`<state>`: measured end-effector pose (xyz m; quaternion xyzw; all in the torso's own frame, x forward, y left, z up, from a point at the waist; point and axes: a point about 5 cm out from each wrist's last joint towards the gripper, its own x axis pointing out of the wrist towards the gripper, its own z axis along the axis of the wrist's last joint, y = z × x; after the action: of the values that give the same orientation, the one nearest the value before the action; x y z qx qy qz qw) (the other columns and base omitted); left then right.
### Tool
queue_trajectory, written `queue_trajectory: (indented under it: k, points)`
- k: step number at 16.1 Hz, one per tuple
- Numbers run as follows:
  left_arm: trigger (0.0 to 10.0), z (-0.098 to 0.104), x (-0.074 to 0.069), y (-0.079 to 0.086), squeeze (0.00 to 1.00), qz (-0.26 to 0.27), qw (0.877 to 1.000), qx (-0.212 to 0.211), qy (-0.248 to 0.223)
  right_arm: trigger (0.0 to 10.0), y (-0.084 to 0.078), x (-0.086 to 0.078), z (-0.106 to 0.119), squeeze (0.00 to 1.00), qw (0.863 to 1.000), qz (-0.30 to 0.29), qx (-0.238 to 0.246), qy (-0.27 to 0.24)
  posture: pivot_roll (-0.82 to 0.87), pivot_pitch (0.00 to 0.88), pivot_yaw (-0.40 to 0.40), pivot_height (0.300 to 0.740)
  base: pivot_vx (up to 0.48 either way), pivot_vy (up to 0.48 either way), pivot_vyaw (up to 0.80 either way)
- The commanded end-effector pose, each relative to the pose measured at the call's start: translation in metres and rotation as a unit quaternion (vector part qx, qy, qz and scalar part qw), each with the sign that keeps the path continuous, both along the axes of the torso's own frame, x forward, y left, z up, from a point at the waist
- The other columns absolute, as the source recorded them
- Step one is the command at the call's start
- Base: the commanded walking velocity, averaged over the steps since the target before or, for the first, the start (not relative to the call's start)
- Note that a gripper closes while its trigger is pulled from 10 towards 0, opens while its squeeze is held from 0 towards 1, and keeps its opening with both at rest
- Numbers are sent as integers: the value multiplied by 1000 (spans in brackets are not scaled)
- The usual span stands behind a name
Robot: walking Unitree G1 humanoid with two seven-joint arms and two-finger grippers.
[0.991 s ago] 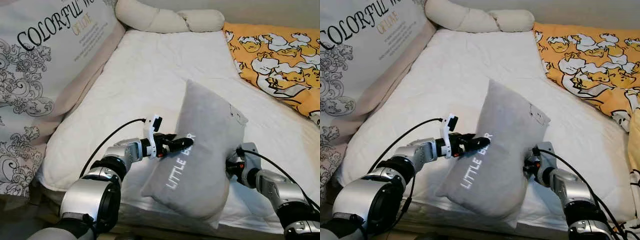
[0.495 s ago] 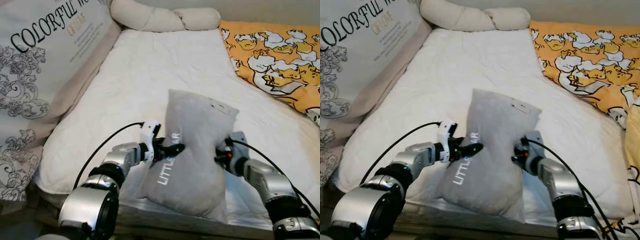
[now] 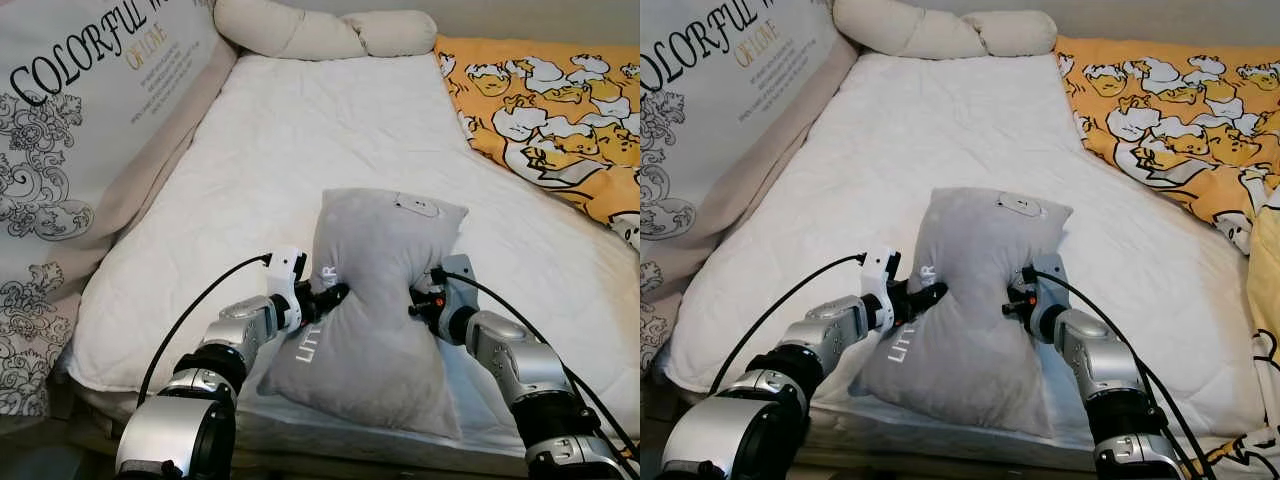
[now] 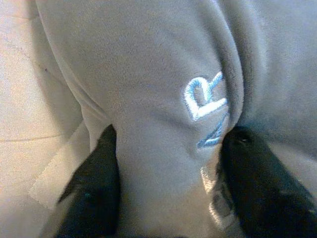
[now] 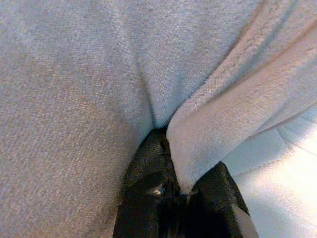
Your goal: Clean up the room
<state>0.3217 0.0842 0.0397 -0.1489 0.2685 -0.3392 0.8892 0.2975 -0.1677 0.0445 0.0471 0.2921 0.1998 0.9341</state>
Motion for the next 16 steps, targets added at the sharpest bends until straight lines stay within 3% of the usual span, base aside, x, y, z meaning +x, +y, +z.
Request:
queue_trajectory:
  k: [1,4,5,6,7,16]
  points:
    - [3725,-2,-4,-9,231,-11,1000,-10,17,0,20,2,4,0,999,30,13,-4,-99,0,59,740,0,0,0]
    - [3922,0,-3,-10,239,-5,1000,-16,18,0,20,3,2,0,1000,24,8,1,-92,0,56,740,0,0,0]
    - [4431,0,-3,-10,235,-2,1000,-14,15,0,20,3,3,0,1000,20,15,6,-90,0,54,740,0,0,0]
    - [4039,-1,-4,-9,239,-5,1000,-17,13,0,20,5,6,0,1000,12,26,4,-88,0,52,740,0,0,0]
    - [2784,-1,-5,-8,247,-6,1000,-22,14,0,20,7,7,0,999,4,32,8,-81,0,48,740,0,0,0]
    - [1451,2,-6,8,200,15,999,-28,10,0,33,15,15,0,998,-3,57,3,-49,0,34,740,0,0,0]
